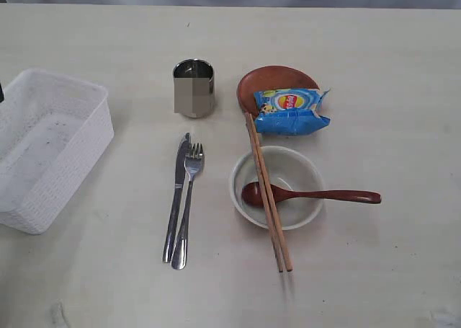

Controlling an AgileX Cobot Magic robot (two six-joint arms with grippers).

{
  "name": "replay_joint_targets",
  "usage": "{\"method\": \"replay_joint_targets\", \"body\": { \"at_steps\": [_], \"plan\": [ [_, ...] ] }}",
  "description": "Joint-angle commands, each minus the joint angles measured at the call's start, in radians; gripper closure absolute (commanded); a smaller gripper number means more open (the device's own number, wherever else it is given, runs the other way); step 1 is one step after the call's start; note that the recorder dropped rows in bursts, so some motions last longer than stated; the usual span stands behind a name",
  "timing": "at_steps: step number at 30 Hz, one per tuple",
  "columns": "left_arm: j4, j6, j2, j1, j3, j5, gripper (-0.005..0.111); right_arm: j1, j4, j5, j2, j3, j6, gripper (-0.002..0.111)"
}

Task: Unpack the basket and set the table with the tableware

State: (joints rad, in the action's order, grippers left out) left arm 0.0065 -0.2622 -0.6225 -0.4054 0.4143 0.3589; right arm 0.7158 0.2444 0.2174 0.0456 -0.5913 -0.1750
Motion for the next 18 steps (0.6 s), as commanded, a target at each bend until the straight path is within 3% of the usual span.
{"method": "replay_joint_targets", "body": {
  "at_steps": [1,18],
  "plan": [
    [-0.013,-0.007,0.009,-0.006,0.001,0.006,0.107,-0.005,-0.003,0.002,-0.04,0.0,-0.004,0.108],
    [-0.007,0.039,0.115,-0.006,-0.02,-0.016,0.107,-0.005,-0.003,-0.002,-0.046,0.0,0.005,0.108]
  ]
}}
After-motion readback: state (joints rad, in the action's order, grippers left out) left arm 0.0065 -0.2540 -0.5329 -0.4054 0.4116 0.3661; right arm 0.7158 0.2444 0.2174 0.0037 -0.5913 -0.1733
